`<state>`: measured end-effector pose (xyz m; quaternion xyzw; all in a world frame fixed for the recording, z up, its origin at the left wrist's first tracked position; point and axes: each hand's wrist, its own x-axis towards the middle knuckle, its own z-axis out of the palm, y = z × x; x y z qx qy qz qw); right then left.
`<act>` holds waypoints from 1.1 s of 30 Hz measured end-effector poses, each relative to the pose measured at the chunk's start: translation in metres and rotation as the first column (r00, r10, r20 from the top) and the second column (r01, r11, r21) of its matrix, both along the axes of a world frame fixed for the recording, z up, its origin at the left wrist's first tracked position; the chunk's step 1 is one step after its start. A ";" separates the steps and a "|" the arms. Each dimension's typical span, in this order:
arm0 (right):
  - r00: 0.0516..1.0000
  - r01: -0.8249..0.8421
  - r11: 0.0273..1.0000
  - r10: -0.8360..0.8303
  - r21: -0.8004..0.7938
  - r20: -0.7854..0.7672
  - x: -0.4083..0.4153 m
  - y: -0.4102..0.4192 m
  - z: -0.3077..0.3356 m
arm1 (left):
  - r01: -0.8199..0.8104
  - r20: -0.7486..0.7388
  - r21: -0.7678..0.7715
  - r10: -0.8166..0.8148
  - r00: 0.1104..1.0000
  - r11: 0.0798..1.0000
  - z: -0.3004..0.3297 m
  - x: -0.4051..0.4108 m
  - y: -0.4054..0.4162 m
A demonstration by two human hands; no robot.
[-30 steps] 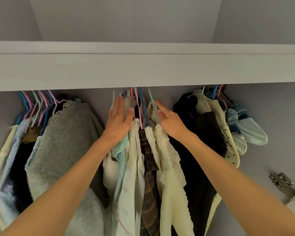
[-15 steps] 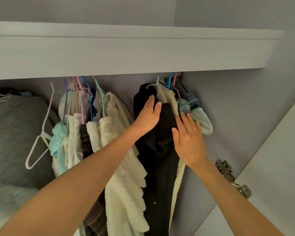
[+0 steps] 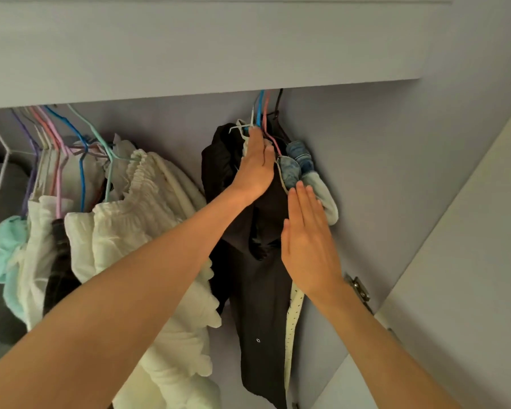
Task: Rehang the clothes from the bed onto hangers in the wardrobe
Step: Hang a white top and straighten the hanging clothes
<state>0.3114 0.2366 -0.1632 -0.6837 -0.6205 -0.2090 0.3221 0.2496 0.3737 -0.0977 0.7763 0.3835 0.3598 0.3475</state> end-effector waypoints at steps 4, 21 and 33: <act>0.999 0.046 0.999 -0.046 0.018 0.018 0.006 0.000 -0.001 | 0.070 -0.092 -0.031 -0.073 0.993 0.997 0.002 0.009 0.009; 0.996 -0.053 0.987 0.062 -0.150 0.060 -0.060 -0.025 0.035 | 0.044 -0.569 0.608 0.397 0.720 0.792 0.014 -0.147 -0.098; 0.800 -0.578 0.790 0.598 -0.205 0.043 -0.287 -0.010 0.062 | -0.305 -0.525 0.653 0.705 0.478 0.693 -0.017 -0.407 -0.160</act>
